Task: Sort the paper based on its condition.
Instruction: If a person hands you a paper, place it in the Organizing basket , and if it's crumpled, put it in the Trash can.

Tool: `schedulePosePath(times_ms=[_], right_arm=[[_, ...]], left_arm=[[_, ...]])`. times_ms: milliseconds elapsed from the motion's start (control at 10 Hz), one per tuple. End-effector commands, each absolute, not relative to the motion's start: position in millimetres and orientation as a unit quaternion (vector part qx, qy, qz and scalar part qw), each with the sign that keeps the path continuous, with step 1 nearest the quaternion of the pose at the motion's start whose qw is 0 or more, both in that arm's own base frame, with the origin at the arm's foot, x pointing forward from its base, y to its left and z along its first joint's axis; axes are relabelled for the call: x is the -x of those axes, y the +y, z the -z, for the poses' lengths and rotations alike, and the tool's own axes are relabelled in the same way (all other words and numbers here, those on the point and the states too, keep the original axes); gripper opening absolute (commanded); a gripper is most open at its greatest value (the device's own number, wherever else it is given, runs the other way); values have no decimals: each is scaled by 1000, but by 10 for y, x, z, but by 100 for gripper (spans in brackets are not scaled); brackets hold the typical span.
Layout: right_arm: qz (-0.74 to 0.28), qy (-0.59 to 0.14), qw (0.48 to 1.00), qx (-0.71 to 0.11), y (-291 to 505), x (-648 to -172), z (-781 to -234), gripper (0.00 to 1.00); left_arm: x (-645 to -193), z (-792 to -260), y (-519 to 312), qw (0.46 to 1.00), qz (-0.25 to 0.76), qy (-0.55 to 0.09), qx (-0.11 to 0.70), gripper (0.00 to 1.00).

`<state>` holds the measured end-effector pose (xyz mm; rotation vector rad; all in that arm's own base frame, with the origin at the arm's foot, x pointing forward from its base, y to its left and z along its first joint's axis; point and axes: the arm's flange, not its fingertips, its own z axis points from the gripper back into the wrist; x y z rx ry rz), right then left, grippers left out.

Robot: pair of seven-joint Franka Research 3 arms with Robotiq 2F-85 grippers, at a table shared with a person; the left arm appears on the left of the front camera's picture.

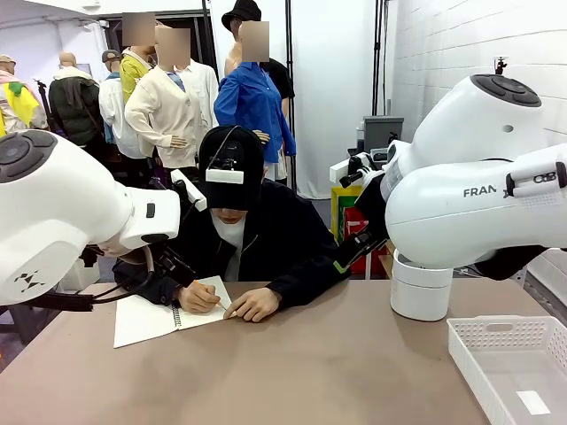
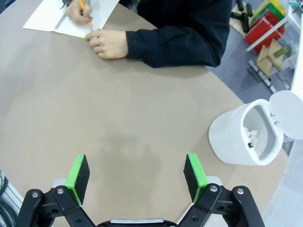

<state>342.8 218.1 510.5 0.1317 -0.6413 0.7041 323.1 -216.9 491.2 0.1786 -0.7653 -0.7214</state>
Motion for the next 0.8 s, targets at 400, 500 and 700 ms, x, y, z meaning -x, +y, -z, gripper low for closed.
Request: schedulePosePath(times_ms=[400, 500, 700], right_arm=[[-355, -289, 883, -102, 2216, -3390, -5226, 100], [-366, -280, 882, -103, 2239, -3377, -5324, 100], [-376, -275, 880, -92, 2269, -3374, -5458, 100]], left_arm=[[-3187, -5053, -2082, 868, 354, -346, -34, 100], [-3153, -5185, -1977, 876, 365, -314, 14, 100], [-3064, -5367, -1819, 881, 371, -290, 48, 100]])
